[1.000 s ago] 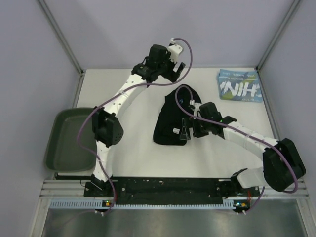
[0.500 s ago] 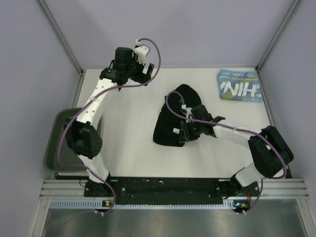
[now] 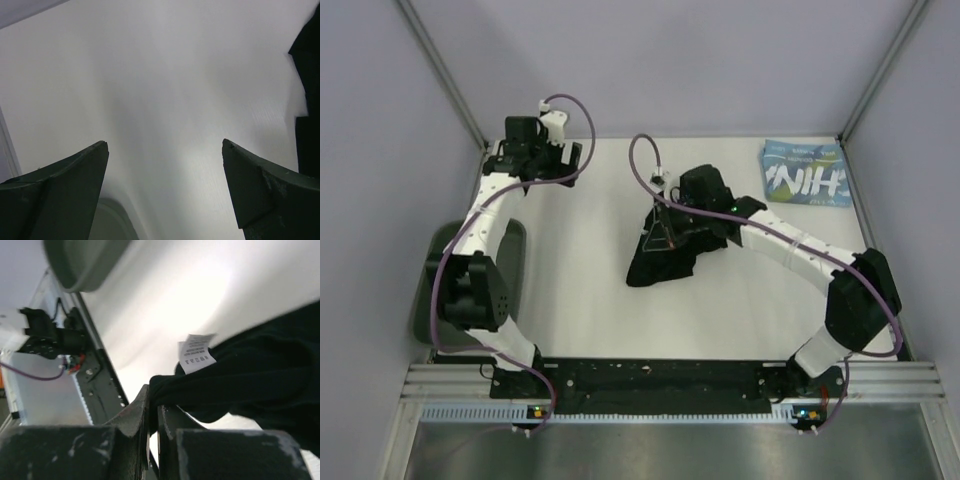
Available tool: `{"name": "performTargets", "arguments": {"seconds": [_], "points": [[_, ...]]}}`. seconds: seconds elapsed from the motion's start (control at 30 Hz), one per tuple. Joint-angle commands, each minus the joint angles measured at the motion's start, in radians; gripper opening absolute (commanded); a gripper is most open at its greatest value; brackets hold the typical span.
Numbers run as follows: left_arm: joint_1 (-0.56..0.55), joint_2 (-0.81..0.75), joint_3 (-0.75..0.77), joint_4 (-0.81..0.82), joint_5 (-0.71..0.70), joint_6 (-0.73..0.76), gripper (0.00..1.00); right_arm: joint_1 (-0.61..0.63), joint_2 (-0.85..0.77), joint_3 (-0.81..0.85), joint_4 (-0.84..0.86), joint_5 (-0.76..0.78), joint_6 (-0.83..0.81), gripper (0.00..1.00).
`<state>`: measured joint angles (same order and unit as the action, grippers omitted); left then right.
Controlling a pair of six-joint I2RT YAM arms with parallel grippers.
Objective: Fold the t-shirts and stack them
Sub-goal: Flatten out the tshirt
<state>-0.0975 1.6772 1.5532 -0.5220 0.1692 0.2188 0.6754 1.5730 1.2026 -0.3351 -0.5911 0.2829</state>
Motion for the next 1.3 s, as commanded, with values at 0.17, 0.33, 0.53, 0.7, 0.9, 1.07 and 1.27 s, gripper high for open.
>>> {"name": "performTargets", "arguments": {"seconds": [0.17, 0.33, 0.53, 0.7, 0.9, 1.07, 1.27], "points": [[0.151, -0.068, 0.025, 0.073, 0.033, 0.017, 0.99, 0.013, 0.148, 0.525, -0.001, -0.308, -0.027, 0.0], [0.2, -0.073, 0.048, 0.076, 0.041, 0.016, 0.99, 0.013, 0.349, 0.978, 0.002, -0.403, 0.019, 0.0], [0.235, -0.086, 0.048, 0.083, 0.052, 0.017, 0.99, -0.01, 0.498, 1.26, 0.412, -0.444, 0.262, 0.0], [0.262, -0.094, 0.05, 0.083, 0.066, 0.016, 0.99, -0.04, 0.571, 1.437, 0.757, -0.366, 0.437, 0.0], [0.275, -0.106, 0.042, 0.08, 0.065, 0.03, 0.99, -0.114, 0.405, 1.268, 0.83, -0.409, 0.484, 0.0], [0.272, -0.108, 0.01, 0.086, 0.142, 0.021, 0.99, -0.258, 0.181, 0.788, 0.907, -0.541, 0.604, 0.0], [0.191, -0.123, -0.034, 0.014, 0.244, 0.082, 0.98, -0.488, -0.016, 0.213, 0.939, -0.573, 0.676, 0.0]]}}
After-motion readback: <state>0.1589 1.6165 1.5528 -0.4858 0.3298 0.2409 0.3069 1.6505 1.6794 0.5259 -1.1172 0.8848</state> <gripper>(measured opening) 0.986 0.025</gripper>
